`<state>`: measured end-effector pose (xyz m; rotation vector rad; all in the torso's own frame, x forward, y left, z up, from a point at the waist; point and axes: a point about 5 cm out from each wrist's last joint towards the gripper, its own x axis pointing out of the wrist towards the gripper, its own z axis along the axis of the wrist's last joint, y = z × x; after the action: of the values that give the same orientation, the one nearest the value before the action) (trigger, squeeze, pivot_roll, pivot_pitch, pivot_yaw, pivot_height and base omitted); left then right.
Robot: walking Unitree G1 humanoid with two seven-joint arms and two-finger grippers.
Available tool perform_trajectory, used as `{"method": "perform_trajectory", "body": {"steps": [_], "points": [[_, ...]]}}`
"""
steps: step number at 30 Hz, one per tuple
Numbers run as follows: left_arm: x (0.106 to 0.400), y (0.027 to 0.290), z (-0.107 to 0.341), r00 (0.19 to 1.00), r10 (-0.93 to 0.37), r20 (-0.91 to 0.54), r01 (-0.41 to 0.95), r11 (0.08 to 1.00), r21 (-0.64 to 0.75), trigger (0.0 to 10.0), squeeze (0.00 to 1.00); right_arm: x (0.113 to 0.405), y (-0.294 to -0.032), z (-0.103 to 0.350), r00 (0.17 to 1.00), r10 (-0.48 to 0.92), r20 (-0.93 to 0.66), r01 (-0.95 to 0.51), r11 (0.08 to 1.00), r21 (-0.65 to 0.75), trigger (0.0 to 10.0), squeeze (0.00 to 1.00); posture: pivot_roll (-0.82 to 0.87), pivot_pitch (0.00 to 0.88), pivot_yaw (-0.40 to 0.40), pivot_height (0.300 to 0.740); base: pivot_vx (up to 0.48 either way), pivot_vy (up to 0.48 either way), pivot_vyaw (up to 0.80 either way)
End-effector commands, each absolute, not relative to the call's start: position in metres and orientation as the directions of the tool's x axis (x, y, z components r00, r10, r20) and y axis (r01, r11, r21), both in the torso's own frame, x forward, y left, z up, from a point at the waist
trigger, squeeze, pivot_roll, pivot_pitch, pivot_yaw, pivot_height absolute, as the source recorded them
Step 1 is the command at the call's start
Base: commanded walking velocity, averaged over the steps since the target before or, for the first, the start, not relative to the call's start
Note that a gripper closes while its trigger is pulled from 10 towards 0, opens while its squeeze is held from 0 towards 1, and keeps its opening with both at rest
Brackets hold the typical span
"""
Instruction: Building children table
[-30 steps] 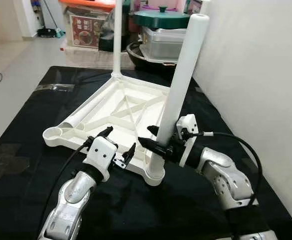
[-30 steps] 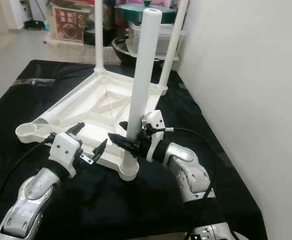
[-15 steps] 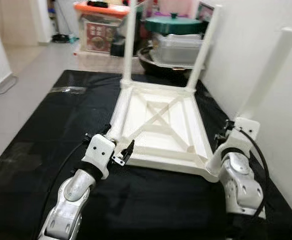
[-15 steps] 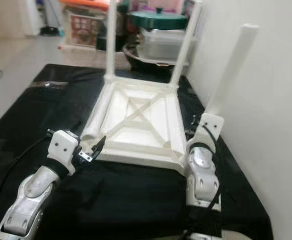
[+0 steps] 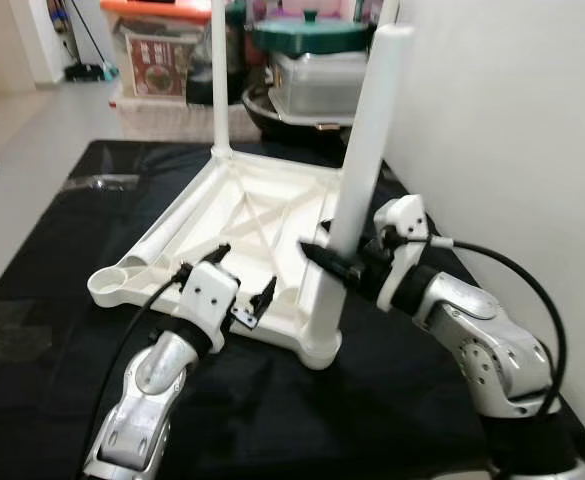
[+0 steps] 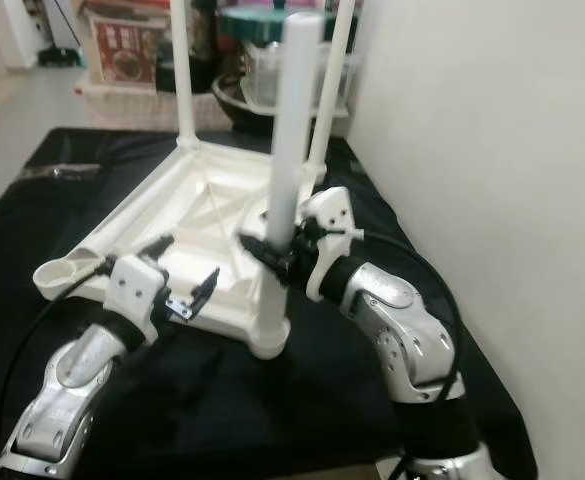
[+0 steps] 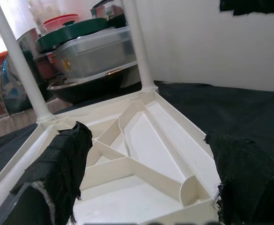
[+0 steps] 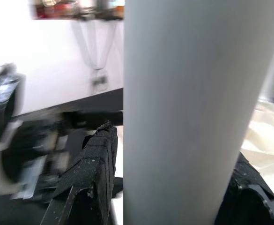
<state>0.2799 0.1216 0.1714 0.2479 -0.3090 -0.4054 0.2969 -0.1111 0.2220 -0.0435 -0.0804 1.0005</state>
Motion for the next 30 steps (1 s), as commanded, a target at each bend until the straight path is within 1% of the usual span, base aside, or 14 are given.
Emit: {"method": "perform_trajectory", "body": {"steps": [1,4,6,8,11,12,15,22,23,24,25,26,27,30], "points": [[0.279,0.117,0.170,0.868,-0.432,0.245,0.356,0.886,0.298,10.0,0.00,0.304,-0.099,0.204,0.501,0.865,-0.015,-0.865,0.500,-0.046,10.0,0.00,0.08,0.000,-0.131,0.740,0.000,0.000,0.00],[0.279,0.117,0.174,0.867,-0.428,0.255,0.350,0.887,0.301,10.0,0.00,0.310,-0.092,0.194,0.505,0.862,-0.041,-0.863,0.504,-0.028,10.0,0.00,0.10,0.000,-0.141,0.740,0.000,0.000,0.00],[0.277,0.123,0.173,0.877,-0.410,0.251,0.330,0.893,0.306,10.0,0.00,0.324,-0.094,0.180,0.614,0.782,-0.108,-0.784,0.620,0.035,0.0,0.00,0.12,0.000,-0.162,0.740,0.000,0.000,0.00],[0.274,0.129,0.171,0.887,-0.393,0.244,0.314,0.898,0.308,10.0,0.00,0.340,-0.104,0.163,0.764,0.606,-0.222,-0.606,0.792,0.074,0.0,0.00,0.13,0.000,-0.163,0.740,0.000,0.000,0.00],[0.273,0.131,0.170,0.889,-0.388,0.242,0.309,0.900,0.307,10.0,0.00,0.348,-0.115,0.152,0.837,0.453,-0.305,-0.457,0.887,0.065,0.0,0.00,0.13,0.000,-0.163,0.740,0.000,0.000,0.00],[0.271,0.131,0.168,0.889,-0.392,0.236,0.314,0.898,0.307,10.0,0.00,0.353,-0.143,0.140,0.912,0.187,-0.366,-0.176,0.982,0.064,0.0,0.00,0.12,0.000,-0.152,0.740,0.000,0.000,0.00],[0.270,0.126,0.165,0.884,-0.407,0.229,0.331,0.892,0.307,10.0,0.00,0.334,-0.201,0.109,0.819,-0.320,-0.475,0.362,0.932,-0.004,0.0,0.00,0.10,0.000,-0.141,0.740,0.000,0.000,0.00],[0.276,0.118,0.171,0.867,-0.437,0.240,0.360,0.881,0.305,10.0,0.00,0.299,-0.220,0.105,0.745,-0.494,-0.448,0.509,0.855,-0.098,0.0,0.00,0.08,0.000,-0.114,0.740,0.000,0.000,0.00],[0.276,0.118,0.171,0.863,-0.446,0.238,0.368,0.877,0.308,10.0,0.00,0.298,-0.207,0.098,0.770,-0.380,-0.513,0.416,0.908,-0.048,4.3,0.00,0.06,0.000,-0.096,0.740,0.000,0.000,0.00],[0.276,0.118,0.171,0.863,-0.446,0.238,0.368,0.877,0.308,10.0,0.00,0.298,-0.207,0.098,0.770,-0.380,-0.513,0.416,0.908,-0.048,4.3,0.00,0.06,0.000,-0.096,0.740,0.000,0.000,0.00],[0.277,0.118,0.171,0.861,-0.450,0.237,0.372,0.875,0.310,10.0,0.00,0.305,-0.186,0.104,0.844,-0.194,-0.500,0.271,0.959,0.086,10.0,0.00,0.06,0.000,-0.096,0.740,0.000,0.000,0.00],[0.277,0.118,0.171,0.861,-0.450,0.237,0.372,0.875,0.310,10.0,0.00,0.305,-0.186,0.104,0.844,-0.194,-0.500,0.271,0.959,0.086,10.0,0.00,0.06,0.000,-0.096,0.740,0.000,0.000,0.00],[0.278,0.119,0.172,0.860,-0.452,0.238,0.374,0.874,0.311,10.0,0.00,0.311,-0.170,0.115,0.898,-0.047,-0.438,0.139,0.974,0.181,10.0,1.00,0.06,0.000,-0.094,0.740,0.000,0.000,0.00],[0.277,0.121,0.170,0.862,-0.450,0.236,0.372,0.875,0.310,10.0,0.00,0.327,-0.151,0.146,0.936,0.198,-0.290,-0.115,0.953,0.282,10.0,0.91,0.06,0.000,-0.100,0.740,0.000,0.000,0.00]]}}
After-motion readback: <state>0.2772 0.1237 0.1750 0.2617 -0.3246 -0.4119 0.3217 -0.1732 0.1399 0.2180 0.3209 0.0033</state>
